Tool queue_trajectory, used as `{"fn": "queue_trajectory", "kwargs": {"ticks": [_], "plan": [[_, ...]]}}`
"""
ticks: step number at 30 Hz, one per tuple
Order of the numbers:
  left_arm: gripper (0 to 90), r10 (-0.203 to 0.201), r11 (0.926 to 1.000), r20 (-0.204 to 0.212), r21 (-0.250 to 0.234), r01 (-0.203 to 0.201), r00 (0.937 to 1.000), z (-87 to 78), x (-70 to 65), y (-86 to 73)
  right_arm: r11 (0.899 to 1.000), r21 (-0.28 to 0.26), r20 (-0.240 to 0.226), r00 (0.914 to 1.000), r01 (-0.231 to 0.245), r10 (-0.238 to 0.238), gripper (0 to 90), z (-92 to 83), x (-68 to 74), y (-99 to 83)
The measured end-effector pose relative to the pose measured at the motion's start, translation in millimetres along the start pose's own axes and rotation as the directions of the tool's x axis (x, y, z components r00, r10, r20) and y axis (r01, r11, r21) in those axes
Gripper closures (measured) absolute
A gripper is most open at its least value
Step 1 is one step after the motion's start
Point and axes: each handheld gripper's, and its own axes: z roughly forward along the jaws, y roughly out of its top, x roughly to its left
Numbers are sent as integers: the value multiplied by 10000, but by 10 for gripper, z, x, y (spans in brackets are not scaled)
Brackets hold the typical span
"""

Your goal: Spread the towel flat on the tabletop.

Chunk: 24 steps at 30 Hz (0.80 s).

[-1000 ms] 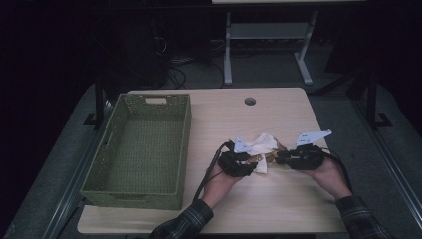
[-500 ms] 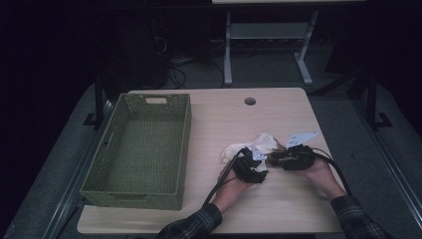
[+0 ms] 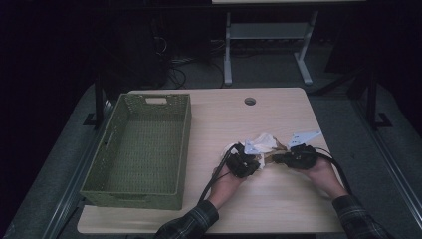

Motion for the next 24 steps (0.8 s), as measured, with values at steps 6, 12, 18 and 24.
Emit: {"fn": "queue_trajectory", "kwargs": {"ticks": [6, 12, 18, 24], "plan": [[867, -442, 9954, -153, -857, 427, 9989, -349, 95, 36, 9986, -535, 123, 9999, 5, 1, 870, -178, -8, 7], [868, -905, 9883, -597, -1281, 823, 9941, -559, 265, 22, 9958, -910, 256, 9996, -108, 132, 870, -320, -59, -25], [869, -1426, 9839, -1048, -1230, 1295, 9842, -627, 404, -46, 9925, -1147, 472, 9978, -413, 470, 871, -463, -157, -81], [869, -1548, 9857, -1557, -909, 1419, 9756, -567, 481, -105, 9920, -1026, 696, 9943, -733, 807, 871, -528, -280, -198]]}}
